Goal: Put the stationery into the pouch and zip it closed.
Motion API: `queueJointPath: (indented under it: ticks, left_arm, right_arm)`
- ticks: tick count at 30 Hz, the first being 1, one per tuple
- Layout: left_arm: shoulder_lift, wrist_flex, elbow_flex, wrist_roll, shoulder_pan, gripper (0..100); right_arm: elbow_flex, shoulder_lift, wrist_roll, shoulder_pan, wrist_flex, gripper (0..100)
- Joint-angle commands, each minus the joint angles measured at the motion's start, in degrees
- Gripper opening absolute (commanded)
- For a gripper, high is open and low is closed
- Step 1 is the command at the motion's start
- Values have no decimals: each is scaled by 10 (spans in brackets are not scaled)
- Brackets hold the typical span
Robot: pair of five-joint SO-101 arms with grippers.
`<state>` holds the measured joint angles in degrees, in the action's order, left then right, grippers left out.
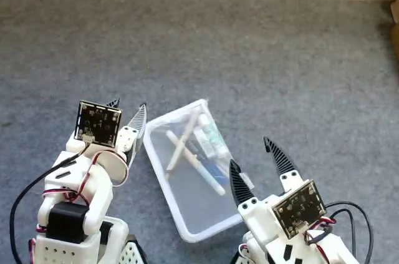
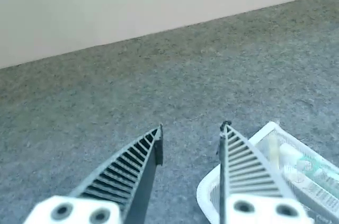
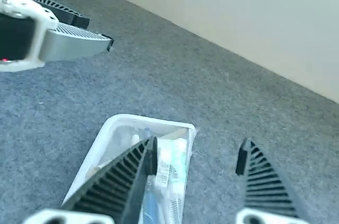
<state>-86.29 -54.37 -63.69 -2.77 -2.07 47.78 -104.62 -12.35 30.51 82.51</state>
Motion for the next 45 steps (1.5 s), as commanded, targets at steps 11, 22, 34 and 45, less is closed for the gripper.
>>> queueJointPath:
  ticks: [11,22,34,45]
  left_arm:
    - [-7,18,-8,7,7,68]
    - [-7,26,-8,7,6,5]
    - [-7,37,-17,5,26,5]
    - [-7,62,-134,6,145,5]
  right_arm:
    - [92,-7,4,-152,-118,234]
    - [211,-7,6,-228,-285,10]
    - [210,-7,6,-228,-287,10]
    - [197,-7,6,-234,-205,12]
